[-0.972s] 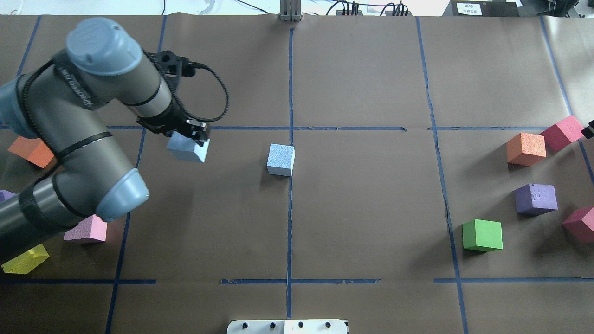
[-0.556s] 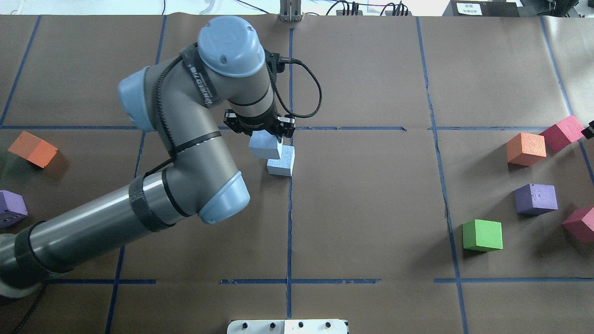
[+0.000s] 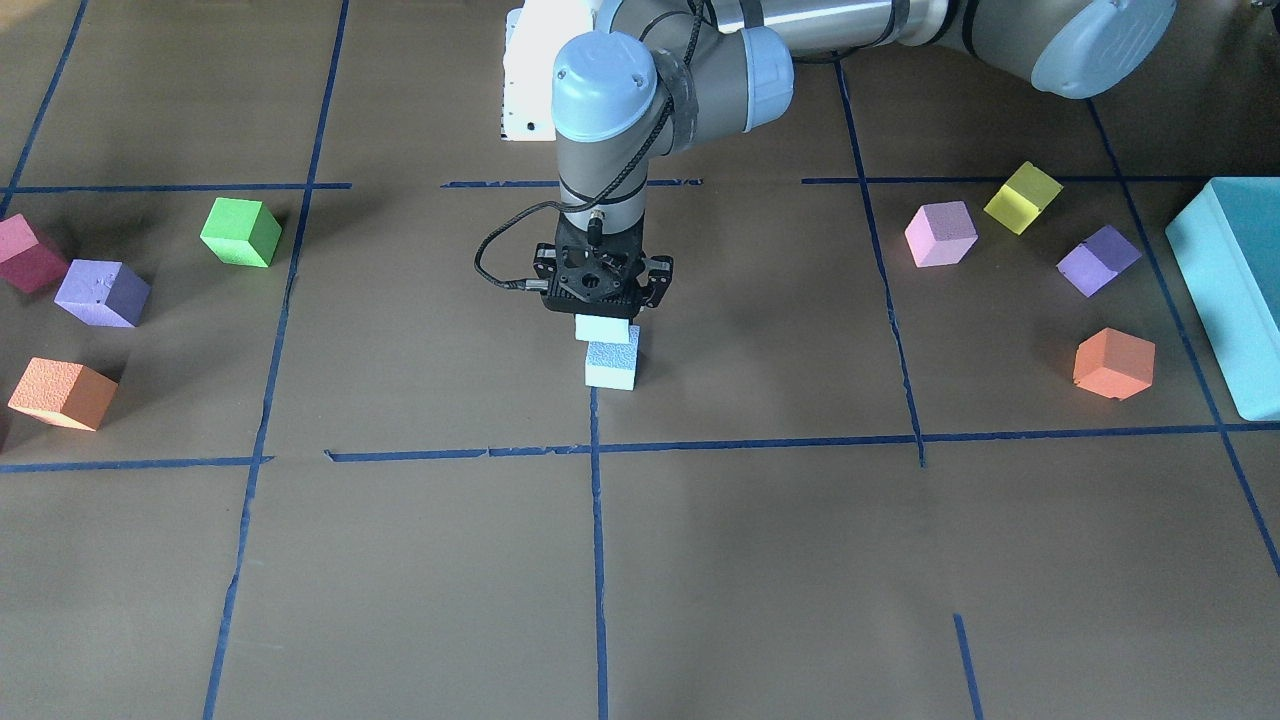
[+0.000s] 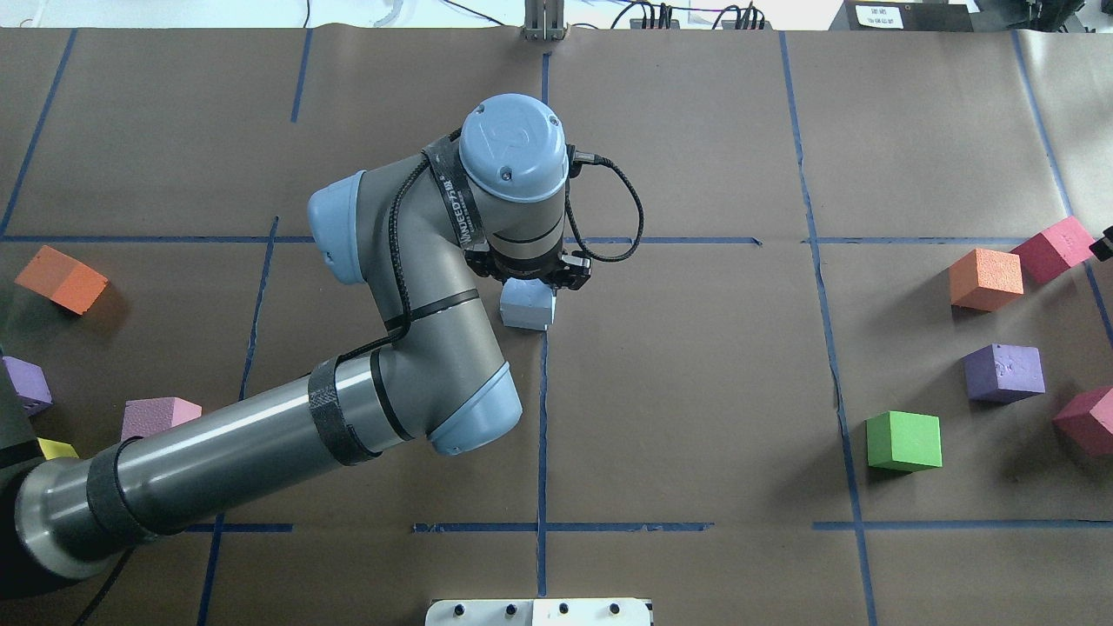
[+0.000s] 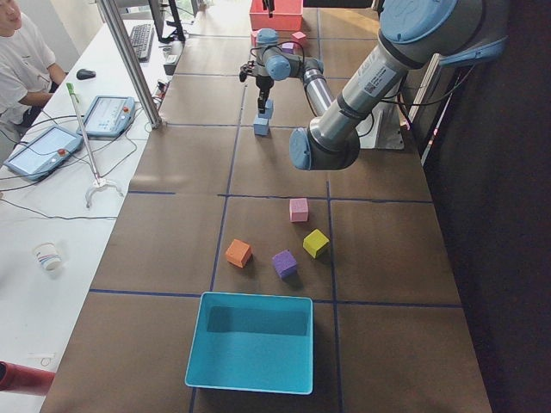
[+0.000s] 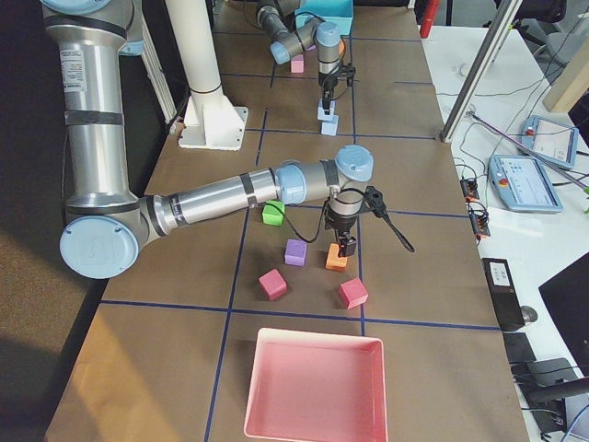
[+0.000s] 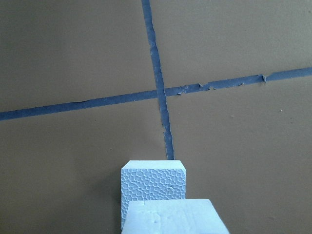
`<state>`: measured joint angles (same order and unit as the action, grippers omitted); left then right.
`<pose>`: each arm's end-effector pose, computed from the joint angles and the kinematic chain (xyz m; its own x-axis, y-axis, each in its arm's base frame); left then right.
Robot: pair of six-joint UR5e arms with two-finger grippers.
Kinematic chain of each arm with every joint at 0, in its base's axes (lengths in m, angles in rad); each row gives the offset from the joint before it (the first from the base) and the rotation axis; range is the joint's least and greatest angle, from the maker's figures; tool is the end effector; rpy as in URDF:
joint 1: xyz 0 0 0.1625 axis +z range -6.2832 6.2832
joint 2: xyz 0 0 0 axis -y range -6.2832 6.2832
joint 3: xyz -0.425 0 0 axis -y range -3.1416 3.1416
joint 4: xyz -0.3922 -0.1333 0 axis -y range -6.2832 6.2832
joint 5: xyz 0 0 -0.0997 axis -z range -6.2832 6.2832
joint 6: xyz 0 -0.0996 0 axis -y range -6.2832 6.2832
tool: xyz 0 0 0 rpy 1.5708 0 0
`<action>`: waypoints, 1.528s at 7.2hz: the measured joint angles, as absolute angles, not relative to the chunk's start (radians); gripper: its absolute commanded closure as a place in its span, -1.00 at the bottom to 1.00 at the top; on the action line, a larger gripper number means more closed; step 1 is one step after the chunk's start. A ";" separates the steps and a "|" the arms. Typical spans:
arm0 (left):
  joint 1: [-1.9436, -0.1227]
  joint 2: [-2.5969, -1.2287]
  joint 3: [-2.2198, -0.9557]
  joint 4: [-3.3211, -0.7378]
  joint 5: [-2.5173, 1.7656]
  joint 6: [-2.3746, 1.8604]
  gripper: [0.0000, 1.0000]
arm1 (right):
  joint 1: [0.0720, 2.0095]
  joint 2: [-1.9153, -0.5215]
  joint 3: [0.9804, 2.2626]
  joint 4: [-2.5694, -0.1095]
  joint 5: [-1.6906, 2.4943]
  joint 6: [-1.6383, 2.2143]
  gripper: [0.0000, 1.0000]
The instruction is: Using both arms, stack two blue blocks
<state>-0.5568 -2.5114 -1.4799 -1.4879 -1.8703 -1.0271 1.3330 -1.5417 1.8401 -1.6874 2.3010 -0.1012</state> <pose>0.5734 -0.4794 0.1177 0.6945 0.1499 -0.7037 -0.0329 0.9836 0.1771 -0.0525 -0.5004 0.5270 0.6687 -0.3878 0.6344 0.3008 0.9214 0.2462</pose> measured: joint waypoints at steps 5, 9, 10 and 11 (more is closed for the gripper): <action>-0.587 -2.510 -1.449 -1.496 -1.871 -1.026 0.72 | 1.333 -1.542 1.844 -1.687 2.301 -0.102 -0.99; -0.587 -2.513 -1.422 -1.527 -1.877 -1.026 -0.25 | 1.333 -1.542 1.841 -1.687 2.301 -0.103 -0.99; -0.586 -2.514 -1.417 -1.530 -1.877 -1.026 -0.99 | 1.333 -1.542 1.841 -1.687 2.301 -0.103 -0.99; -0.584 -2.514 -1.415 -1.534 -1.877 -1.027 -1.00 | 1.333 -1.542 1.840 -1.687 2.301 -0.103 -0.99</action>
<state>-0.5845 -2.5138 -1.4155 -1.5345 -1.8775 -1.0265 1.3330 -1.5416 1.8405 -1.6874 2.3010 -0.1028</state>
